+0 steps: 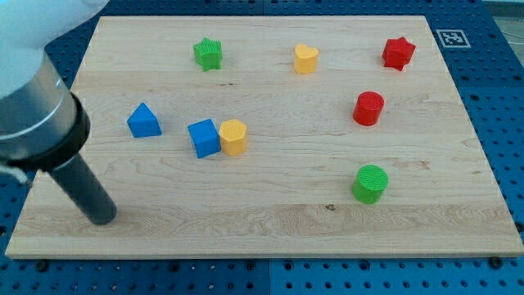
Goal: Push blue triangle beside blue cube
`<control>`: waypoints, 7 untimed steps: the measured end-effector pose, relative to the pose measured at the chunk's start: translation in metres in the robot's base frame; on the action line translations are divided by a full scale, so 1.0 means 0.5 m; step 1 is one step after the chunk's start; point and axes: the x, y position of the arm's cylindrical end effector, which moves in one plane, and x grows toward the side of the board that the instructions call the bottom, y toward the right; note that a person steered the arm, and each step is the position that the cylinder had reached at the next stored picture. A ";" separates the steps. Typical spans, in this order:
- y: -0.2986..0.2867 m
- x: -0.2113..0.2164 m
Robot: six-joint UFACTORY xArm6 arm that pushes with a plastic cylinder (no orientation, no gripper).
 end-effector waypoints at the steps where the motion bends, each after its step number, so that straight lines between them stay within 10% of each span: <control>1: 0.000 -0.079; 4: -0.087 -0.276; 7: -0.002 -0.285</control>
